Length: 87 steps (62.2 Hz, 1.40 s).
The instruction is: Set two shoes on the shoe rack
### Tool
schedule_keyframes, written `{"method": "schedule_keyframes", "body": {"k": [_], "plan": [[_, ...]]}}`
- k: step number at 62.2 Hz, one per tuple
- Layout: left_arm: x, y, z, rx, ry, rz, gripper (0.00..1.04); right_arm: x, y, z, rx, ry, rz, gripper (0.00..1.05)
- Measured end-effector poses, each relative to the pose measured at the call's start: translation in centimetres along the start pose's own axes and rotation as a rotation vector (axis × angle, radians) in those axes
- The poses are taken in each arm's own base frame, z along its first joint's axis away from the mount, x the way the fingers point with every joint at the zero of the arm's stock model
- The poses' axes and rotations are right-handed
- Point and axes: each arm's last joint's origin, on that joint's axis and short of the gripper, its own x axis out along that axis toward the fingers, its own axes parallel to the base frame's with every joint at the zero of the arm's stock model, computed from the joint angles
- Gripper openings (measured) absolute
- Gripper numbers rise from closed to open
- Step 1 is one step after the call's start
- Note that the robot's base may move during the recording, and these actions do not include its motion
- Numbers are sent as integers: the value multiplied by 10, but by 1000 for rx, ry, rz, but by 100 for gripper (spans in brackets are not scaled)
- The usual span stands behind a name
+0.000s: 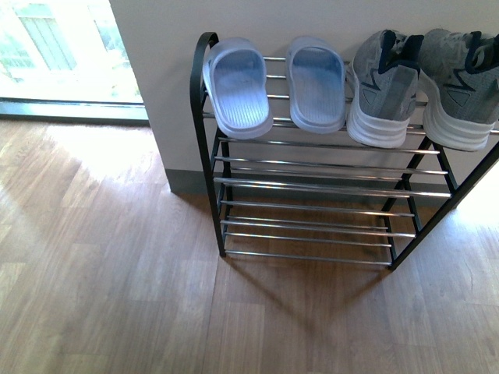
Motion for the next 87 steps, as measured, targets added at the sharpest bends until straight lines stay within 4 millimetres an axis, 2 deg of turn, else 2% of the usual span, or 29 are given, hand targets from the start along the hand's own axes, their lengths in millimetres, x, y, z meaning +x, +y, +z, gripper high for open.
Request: {"method": "schedule_keyframes", "body": {"k": [87], "plan": [[0, 0, 0, 0, 0, 0, 95, 0, 0, 0, 0, -1, 0, 96]]}}
